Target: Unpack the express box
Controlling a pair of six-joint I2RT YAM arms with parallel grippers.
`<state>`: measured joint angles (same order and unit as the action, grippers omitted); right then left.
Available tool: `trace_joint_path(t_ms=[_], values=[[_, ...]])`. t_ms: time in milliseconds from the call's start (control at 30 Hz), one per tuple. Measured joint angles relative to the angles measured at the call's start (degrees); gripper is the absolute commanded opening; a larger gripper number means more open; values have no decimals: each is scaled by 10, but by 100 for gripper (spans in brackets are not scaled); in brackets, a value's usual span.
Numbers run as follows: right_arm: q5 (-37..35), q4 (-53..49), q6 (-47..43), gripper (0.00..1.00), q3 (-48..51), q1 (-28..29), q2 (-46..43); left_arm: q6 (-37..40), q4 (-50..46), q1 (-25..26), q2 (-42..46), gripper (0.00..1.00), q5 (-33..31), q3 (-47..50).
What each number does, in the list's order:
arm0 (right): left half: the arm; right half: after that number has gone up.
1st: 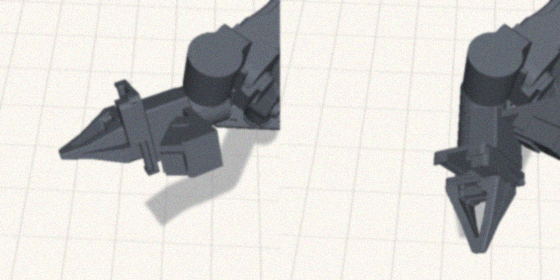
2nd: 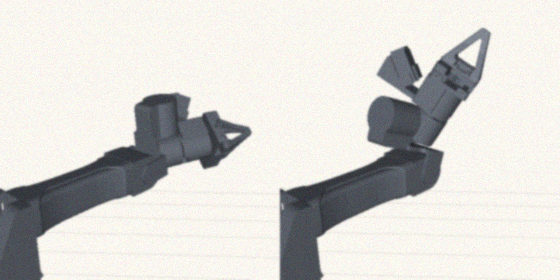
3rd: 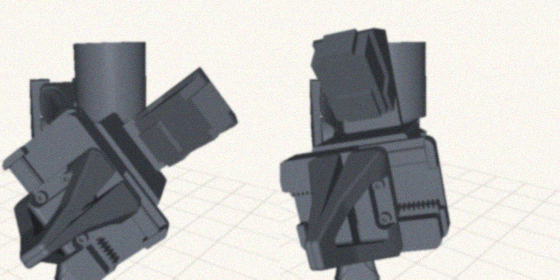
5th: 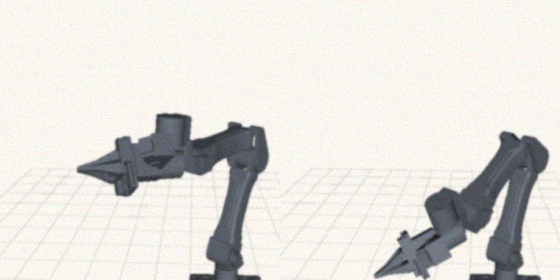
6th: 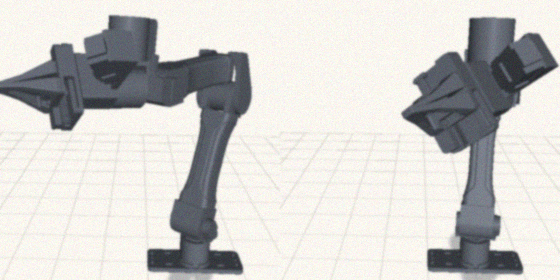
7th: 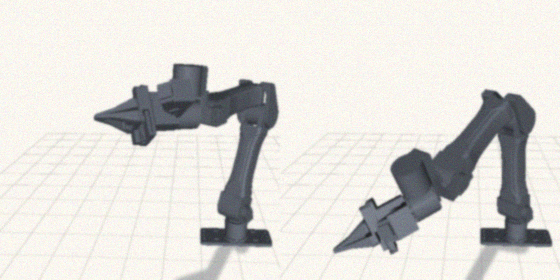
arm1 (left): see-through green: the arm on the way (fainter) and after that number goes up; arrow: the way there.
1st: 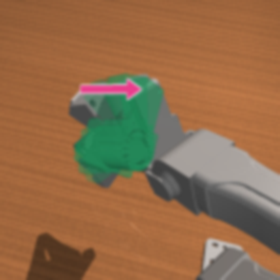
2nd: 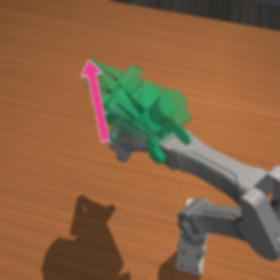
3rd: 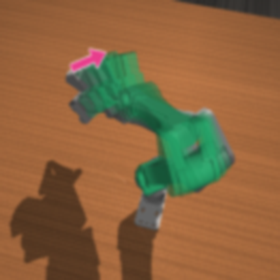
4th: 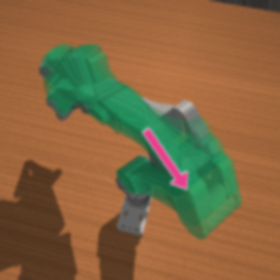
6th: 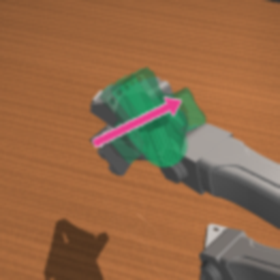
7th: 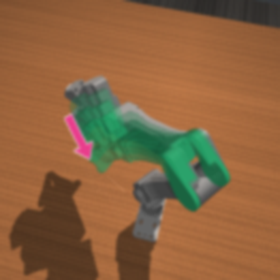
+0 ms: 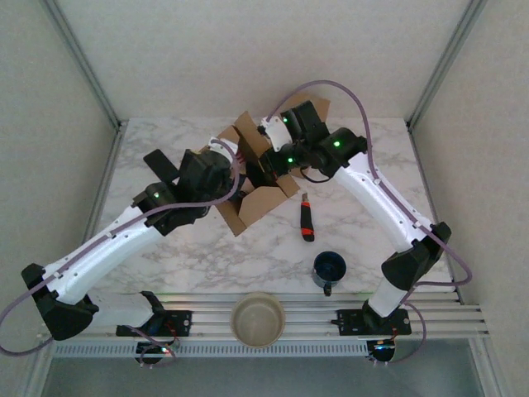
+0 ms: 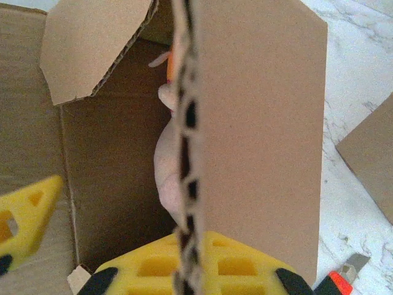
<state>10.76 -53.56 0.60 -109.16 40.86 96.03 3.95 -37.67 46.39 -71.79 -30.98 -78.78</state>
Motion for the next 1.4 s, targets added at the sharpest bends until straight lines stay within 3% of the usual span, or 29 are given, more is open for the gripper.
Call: trace_joint_path(t_ms=[167, 300, 433, 600, 667, 700, 767, 867, 933, 1133, 1267, 1333, 1400], values=[[13, -7, 0, 0, 0, 0, 1, 13, 12, 3, -14, 95, -112, 19], [21, -7, 1, 0, 0, 0, 1, 31, 34, 3, -25, 87, -163, 52], [29, -7, 2, 0, 0, 0, 1, 49, 65, 3, -25, 70, -191, 61], [38, 1, 3, 0, 8, 0, 1, 65, 96, 3, -25, 55, -205, 59], [40, 7, 3, 0, 20, 0, 1, 67, 98, 3, -25, 20, -205, 55], [41, 11, 3, 0, 28, 0, 0, 68, 99, 3, -25, 10, -205, 52], [43, 16, 3, 0, 42, 0, 0, 69, 99, 3, -25, 0, -199, 46], [43, 37, 3, 1, 61, 0, -2, 75, 92, 5, -28, 0, -194, 43], [38, 47, 3, 31, 75, 0, -9, 74, 89, 5, -31, 0, -189, 42], [10, 61, -3, 72, 122, 1, -49, 51, 59, 2, -42, 0, -167, 4], [-32, 71, -24, 76, 160, 17, -102, 26, 46, -4, -49, 0, -149, -7], [-64, 80, -42, 73, 183, 44, -140, 14, 40, -6, -55, 0, -138, -7], [-96, 103, -68, 54, 219, 87, -190, 3, 36, -8, -64, 0, -126, -7]])
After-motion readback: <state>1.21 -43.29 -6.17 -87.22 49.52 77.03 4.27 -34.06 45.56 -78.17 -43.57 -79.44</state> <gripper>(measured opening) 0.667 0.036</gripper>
